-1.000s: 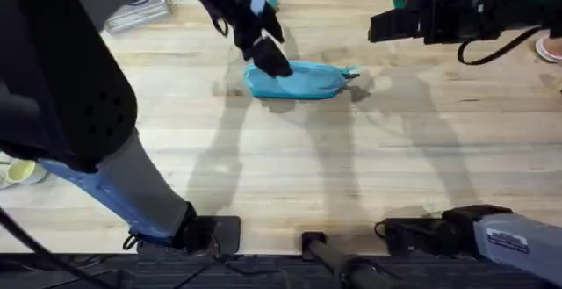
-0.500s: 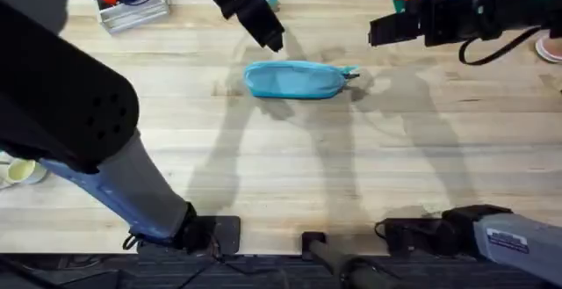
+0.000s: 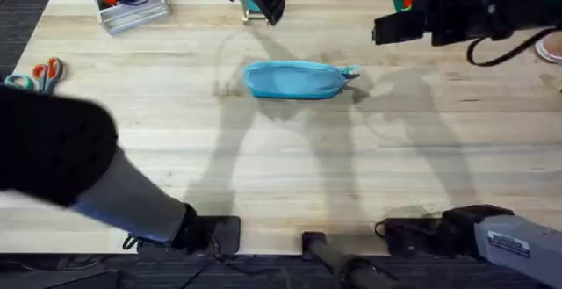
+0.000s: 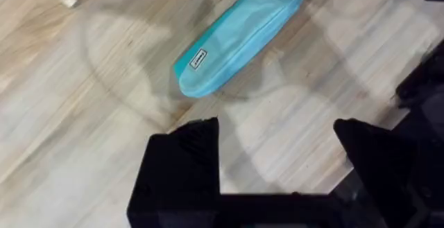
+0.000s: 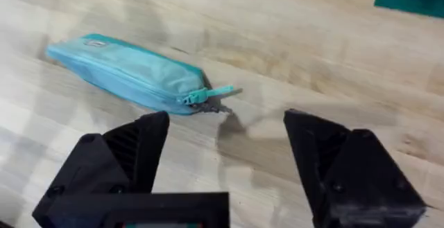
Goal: Unzip the bag, pick up the pens from the table one at a time and place them inside, then zip the bag closed.
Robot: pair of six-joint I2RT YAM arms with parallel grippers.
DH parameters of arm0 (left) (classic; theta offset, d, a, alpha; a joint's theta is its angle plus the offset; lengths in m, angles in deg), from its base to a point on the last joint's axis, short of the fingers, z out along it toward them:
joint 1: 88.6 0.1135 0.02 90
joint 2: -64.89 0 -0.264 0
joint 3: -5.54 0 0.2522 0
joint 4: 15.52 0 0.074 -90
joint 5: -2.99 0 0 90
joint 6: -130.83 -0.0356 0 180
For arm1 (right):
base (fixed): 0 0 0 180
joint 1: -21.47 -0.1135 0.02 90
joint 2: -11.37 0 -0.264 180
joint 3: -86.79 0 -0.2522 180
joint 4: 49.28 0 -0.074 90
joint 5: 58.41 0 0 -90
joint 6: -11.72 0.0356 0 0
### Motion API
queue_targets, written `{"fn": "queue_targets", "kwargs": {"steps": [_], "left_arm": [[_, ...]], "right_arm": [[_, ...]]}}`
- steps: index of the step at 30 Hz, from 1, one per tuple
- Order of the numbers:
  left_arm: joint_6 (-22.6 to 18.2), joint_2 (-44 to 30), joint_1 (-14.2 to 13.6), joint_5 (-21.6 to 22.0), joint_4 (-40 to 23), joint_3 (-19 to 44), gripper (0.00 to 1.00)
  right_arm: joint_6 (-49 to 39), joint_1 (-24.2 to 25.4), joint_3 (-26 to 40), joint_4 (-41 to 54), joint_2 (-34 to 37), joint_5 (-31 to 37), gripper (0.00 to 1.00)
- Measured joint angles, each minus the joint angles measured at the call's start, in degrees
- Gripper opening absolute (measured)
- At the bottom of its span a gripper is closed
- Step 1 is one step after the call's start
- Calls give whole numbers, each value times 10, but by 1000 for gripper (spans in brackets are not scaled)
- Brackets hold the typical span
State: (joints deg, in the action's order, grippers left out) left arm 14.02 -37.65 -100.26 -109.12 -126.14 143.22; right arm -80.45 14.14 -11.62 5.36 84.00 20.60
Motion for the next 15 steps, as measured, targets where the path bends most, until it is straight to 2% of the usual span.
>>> {"fn": "queue_targets", "kwargs": {"steps": [11,15], "left_arm": [[110,107,0,23,0,0,995],[133,123,0,23,0,1,995]], "right_arm": [[0,0,0,1,-37,0,997],[0,0,0,0,-37,0,997]]}}
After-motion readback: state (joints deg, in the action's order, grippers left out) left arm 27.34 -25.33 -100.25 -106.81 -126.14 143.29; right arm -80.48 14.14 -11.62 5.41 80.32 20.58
